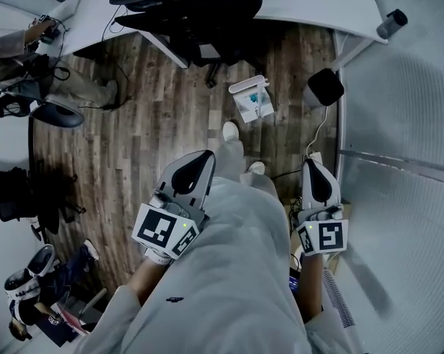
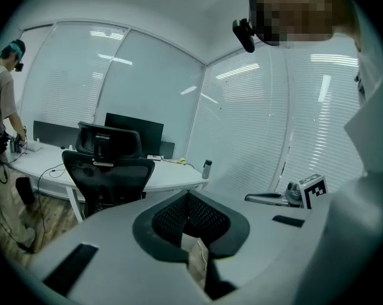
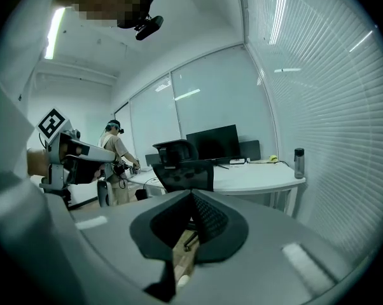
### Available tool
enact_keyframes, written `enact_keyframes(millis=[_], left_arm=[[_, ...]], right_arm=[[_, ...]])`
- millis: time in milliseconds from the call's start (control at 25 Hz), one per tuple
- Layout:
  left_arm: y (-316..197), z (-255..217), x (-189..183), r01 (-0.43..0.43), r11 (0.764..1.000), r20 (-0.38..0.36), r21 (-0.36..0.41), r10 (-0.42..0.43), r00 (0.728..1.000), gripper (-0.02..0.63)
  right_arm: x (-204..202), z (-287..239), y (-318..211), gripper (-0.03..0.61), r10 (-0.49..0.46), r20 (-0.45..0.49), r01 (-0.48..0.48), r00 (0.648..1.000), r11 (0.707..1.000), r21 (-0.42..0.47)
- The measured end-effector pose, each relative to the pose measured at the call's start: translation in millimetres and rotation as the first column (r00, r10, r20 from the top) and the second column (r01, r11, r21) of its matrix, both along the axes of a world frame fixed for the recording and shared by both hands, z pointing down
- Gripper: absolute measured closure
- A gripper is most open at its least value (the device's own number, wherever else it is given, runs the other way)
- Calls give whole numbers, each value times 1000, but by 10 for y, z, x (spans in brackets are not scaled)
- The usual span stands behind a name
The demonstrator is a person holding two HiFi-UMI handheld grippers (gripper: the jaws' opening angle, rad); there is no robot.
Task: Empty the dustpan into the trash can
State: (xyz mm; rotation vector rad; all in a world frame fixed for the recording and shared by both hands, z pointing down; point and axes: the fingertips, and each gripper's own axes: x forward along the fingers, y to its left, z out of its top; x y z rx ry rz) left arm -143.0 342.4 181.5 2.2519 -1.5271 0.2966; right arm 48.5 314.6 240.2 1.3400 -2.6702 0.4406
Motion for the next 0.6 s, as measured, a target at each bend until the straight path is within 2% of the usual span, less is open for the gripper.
enact_keyframes(millis=[400, 600], left_arm=[[-864, 81, -137, -78, 997, -44, 5, 78, 996, 607], [-1383, 102, -306, -115, 993, -50, 9, 115, 992, 607]], right_arm=[[-296, -41, -652, 569, 9, -79, -9, 997, 1000, -7], [-585, -62, -1074, 569, -37, -111, 37, 993, 999, -7]])
